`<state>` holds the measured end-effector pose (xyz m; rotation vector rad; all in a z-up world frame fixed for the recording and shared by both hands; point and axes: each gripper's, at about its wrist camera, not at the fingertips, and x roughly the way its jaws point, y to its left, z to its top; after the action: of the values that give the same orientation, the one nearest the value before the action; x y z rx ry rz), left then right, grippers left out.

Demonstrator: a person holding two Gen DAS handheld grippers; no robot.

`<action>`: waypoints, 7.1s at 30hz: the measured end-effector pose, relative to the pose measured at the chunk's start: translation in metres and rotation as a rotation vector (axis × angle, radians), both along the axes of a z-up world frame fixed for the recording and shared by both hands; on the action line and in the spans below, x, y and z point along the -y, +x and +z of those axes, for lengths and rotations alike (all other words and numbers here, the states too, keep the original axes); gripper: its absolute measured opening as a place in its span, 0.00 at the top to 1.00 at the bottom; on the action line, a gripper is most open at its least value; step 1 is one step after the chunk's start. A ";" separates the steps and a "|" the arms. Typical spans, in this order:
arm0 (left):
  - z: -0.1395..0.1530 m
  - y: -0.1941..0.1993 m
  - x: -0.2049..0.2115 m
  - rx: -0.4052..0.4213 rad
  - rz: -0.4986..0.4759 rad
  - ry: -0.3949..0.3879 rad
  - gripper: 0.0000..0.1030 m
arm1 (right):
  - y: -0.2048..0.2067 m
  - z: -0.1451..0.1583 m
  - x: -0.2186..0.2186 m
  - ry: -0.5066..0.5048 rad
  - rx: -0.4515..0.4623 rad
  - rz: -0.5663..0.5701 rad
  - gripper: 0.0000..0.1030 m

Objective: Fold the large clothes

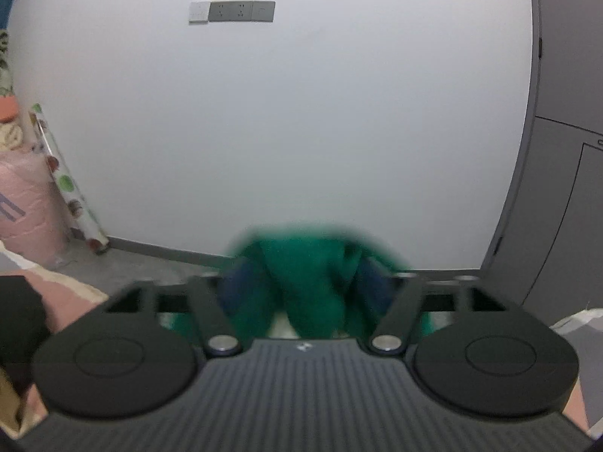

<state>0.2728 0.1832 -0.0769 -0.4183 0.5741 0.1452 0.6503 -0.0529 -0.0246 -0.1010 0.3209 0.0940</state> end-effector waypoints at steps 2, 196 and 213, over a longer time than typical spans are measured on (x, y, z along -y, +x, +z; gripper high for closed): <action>0.002 -0.001 -0.002 -0.002 -0.003 -0.004 0.39 | -0.014 -0.003 0.004 0.013 -0.018 0.030 0.24; 0.066 -0.169 0.002 0.095 0.019 -0.158 0.42 | -0.425 0.056 0.093 -0.145 0.125 0.394 0.88; 0.069 -0.170 0.003 0.171 -0.086 -0.203 0.42 | -0.475 -0.056 0.041 -0.155 -0.331 0.582 0.35</action>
<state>0.1032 0.1806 -0.0080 -0.5956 0.4389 -0.0322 0.1754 -0.0935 -0.0807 -0.3332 0.6230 0.6679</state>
